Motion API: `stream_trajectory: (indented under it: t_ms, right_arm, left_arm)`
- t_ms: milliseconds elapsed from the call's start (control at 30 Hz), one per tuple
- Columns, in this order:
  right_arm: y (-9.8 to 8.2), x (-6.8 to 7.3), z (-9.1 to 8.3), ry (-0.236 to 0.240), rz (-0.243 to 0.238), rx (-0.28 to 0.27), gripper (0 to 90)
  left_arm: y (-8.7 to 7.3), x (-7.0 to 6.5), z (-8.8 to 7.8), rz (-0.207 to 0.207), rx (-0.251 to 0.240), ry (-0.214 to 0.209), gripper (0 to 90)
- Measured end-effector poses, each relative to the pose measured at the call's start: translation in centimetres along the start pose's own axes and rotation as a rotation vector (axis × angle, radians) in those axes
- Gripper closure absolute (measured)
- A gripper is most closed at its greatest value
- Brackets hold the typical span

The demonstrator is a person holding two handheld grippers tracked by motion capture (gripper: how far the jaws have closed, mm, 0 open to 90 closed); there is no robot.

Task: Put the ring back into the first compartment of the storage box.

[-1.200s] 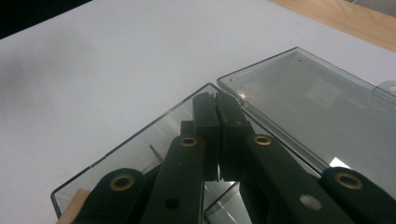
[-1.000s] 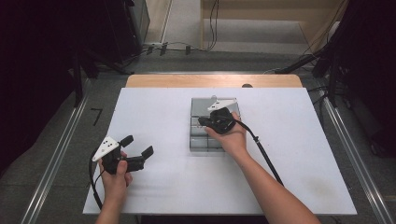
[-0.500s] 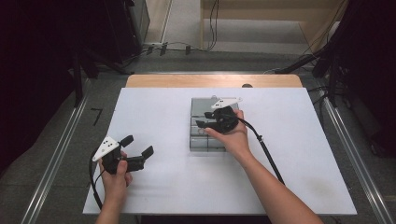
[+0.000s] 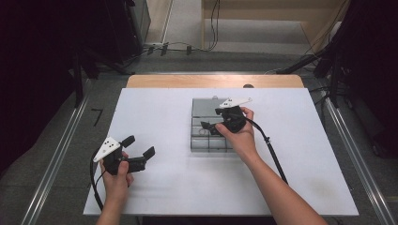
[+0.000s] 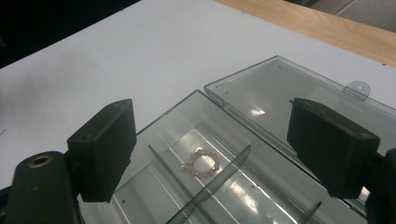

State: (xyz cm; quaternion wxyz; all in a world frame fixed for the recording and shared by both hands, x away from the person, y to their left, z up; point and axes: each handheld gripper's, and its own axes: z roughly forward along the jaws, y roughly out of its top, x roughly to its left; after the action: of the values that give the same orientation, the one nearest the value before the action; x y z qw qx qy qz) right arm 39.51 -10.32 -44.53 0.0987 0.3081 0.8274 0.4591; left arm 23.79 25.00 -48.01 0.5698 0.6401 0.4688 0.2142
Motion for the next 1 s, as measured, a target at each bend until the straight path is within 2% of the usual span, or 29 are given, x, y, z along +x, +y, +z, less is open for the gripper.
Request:
stream_trajectory:
  t_ms: [267,400,567,867,1000]
  right_arm:
    - [-0.3,-0.6,-0.8,0.012,0.002,-0.01,8.5]
    - [-0.5,-0.9,-1.3,0.029,0.0,-0.032,0.0]
    - [-0.7,-1.1,-1.8,0.018,-0.003,-0.054,0.0]
    - [-1.4,-1.9,-2.5,0.015,0.007,-0.045,0.0]
    - [-1.6,-2.4,-3.0,0.0,0.01,-0.048,0.0]
  left_arm:
    - [0.1,-0.2,0.3,0.008,0.005,-0.009,0.0]
    - [0.2,-0.4,0.4,0.017,0.005,-0.014,0.0]
    - [0.2,-0.5,0.5,0.013,0.005,-0.019,0.0]
    - [0.4,-0.7,0.8,0.01,0.004,-0.028,0.0]
    - [0.5,-0.8,1.0,0.01,0.003,-0.03,0.0]
